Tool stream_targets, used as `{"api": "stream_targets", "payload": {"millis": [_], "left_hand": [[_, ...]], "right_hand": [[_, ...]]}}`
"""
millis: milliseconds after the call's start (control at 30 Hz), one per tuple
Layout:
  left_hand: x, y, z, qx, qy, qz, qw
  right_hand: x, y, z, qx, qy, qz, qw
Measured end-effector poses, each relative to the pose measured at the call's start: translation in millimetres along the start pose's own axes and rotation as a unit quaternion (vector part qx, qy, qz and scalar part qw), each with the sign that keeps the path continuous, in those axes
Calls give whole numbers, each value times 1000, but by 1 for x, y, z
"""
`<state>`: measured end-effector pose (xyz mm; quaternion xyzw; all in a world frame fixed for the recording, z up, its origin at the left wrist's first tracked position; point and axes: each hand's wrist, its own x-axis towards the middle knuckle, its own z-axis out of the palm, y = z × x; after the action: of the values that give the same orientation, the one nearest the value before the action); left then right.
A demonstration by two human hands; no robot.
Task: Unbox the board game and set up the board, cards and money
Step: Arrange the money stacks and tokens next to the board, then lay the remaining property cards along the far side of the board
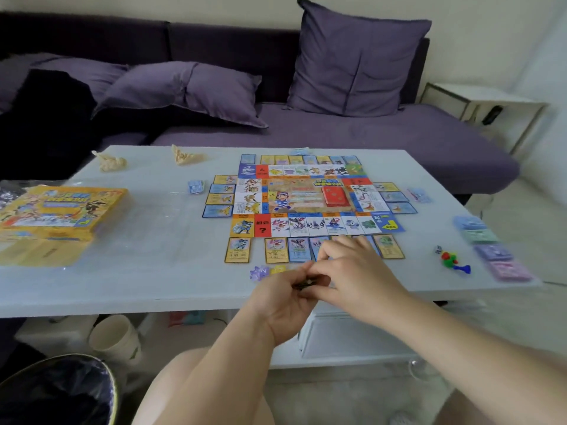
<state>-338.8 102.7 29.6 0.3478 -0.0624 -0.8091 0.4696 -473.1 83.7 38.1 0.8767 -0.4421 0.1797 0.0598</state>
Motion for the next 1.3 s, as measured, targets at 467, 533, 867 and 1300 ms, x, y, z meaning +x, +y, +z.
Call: {"api": "stream_targets", "payload": {"millis": [467,533,867,1300], "left_hand": [[12,-15,11,58,-33,-12,998],[12,-12,10,77,-41,-7,996],[17,-8,5,294,-36,46,954],[20,8,0,110,68,104,986]], "right_hand": [[-10,18,-6,172,-56,142,973],[-7,23,-16,239,-73,148,957],[11,41,-13,359,-247,264,860],[12,70,0,314,-161,344,870]]}}
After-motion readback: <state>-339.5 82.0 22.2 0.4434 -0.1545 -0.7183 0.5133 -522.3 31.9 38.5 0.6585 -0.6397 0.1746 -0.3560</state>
